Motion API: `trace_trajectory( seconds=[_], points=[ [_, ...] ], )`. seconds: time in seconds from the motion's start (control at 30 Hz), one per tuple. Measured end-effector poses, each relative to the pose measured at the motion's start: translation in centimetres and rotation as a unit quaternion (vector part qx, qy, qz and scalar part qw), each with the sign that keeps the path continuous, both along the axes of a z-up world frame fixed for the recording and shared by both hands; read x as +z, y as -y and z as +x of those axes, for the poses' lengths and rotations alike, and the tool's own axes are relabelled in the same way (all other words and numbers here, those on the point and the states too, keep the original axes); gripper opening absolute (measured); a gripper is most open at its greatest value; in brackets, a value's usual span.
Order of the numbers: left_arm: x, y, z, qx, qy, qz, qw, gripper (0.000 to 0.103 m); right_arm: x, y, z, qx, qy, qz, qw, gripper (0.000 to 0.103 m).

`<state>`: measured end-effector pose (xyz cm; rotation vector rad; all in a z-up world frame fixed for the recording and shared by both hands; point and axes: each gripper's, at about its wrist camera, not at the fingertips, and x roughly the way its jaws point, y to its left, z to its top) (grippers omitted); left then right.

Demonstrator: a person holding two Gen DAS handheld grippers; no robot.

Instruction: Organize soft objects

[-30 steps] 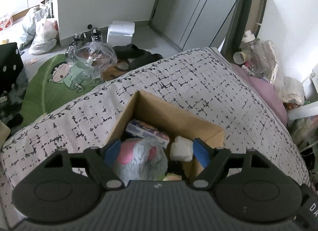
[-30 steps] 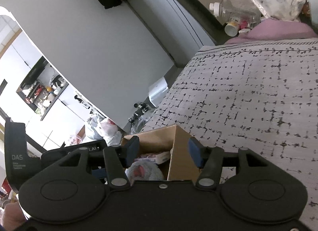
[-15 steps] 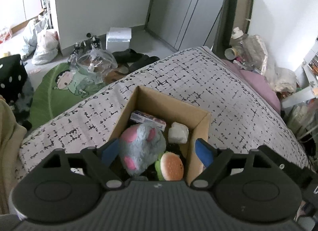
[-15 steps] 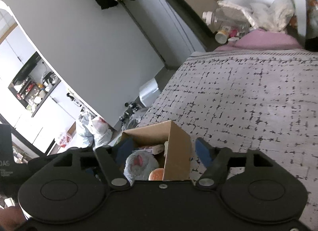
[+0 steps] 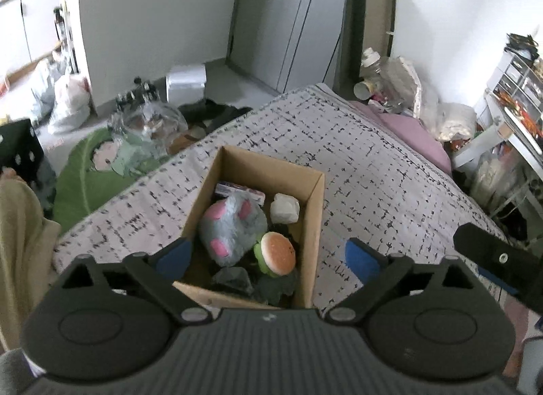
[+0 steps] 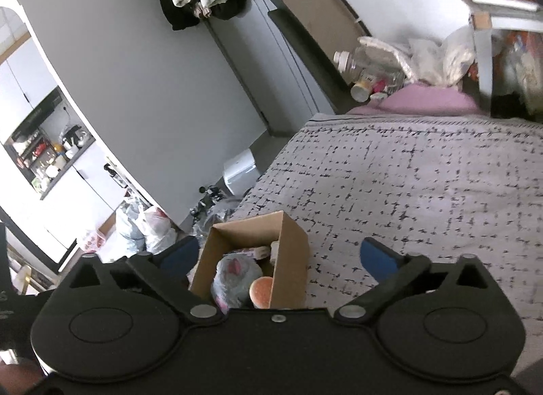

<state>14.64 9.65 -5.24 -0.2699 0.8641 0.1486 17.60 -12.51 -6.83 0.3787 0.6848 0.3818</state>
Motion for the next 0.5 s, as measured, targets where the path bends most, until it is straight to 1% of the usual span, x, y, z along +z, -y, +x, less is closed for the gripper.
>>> trace_trajectory(
  seconds=[0.1, 0.23, 0.37, 0.5],
  points=[
    [0.9, 0.5, -1.3, -0.008, 0.011, 0.005, 0.9999, 0.103, 1.0, 0.4, -0.9, -0.008, 0.002, -0.011, 1.0, 0.103],
    [1.9, 0.9, -3.0, -0.01, 0.023, 0.008, 0.9997, 0.103, 2.4, 0.5, -2.4, -0.004, 0.014, -0.035, 0.999, 0.103],
    [2.8, 1.1, -4.4, -0.017, 0.031, 0.013, 0.9993, 0.103, 3.2, 1.0, -4.0, -0.002, 0.022, -0.039, 0.999, 0.103],
    [3.7, 1.4, -5.8, -0.021, 0.043, 0.021, 0.9986, 0.103, 3.7, 2.0, -5.1, -0.012, 0.024, -0.041, 0.999, 0.103]
  ],
)
